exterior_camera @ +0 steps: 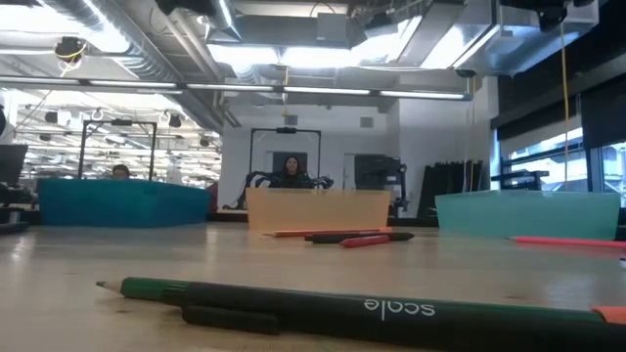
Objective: Sort crayons/erasers/pens/pencils in bins
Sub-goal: Put the black pen into the blue bin
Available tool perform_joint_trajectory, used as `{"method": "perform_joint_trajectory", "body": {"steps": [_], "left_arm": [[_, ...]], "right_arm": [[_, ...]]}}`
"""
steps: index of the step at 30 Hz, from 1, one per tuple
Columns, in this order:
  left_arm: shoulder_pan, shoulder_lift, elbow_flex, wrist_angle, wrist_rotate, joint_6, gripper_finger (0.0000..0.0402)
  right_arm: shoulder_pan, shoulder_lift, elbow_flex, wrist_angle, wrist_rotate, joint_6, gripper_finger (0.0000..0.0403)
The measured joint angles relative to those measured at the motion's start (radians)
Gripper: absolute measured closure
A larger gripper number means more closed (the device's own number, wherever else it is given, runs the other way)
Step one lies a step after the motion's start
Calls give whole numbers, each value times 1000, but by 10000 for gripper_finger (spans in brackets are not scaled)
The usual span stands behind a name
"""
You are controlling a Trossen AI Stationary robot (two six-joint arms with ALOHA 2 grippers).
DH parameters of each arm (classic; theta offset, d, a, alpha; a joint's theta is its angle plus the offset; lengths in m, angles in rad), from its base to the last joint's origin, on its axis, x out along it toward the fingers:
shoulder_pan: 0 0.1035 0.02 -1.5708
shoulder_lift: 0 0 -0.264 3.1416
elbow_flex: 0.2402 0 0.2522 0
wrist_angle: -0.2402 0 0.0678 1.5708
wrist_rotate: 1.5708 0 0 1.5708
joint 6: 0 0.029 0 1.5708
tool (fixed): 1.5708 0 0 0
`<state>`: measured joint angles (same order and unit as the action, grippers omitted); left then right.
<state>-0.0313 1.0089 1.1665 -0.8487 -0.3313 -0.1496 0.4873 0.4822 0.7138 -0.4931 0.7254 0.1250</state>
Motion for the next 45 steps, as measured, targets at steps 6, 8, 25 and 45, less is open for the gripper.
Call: {"method": "perform_joint_trajectory", "body": {"steps": [6, 8, 25, 45], "left_arm": [[51, 129, 58, -118, 10, -181, 401], [54, 150, 55, -120, 32, -190, 401], [-24, 198, 51, -227, 279, -745, 401], [-358, 234, 50, -493, 299, -1597, 391]], "right_arm": [[0, 116, 120, -176, -4, 162, 379], [0, 154, 149, -227, -19, 213, 379], [0, 273, 184, -259, -75, 235, 379], [0, 273, 184, -236, -74, 184, 379]]}}
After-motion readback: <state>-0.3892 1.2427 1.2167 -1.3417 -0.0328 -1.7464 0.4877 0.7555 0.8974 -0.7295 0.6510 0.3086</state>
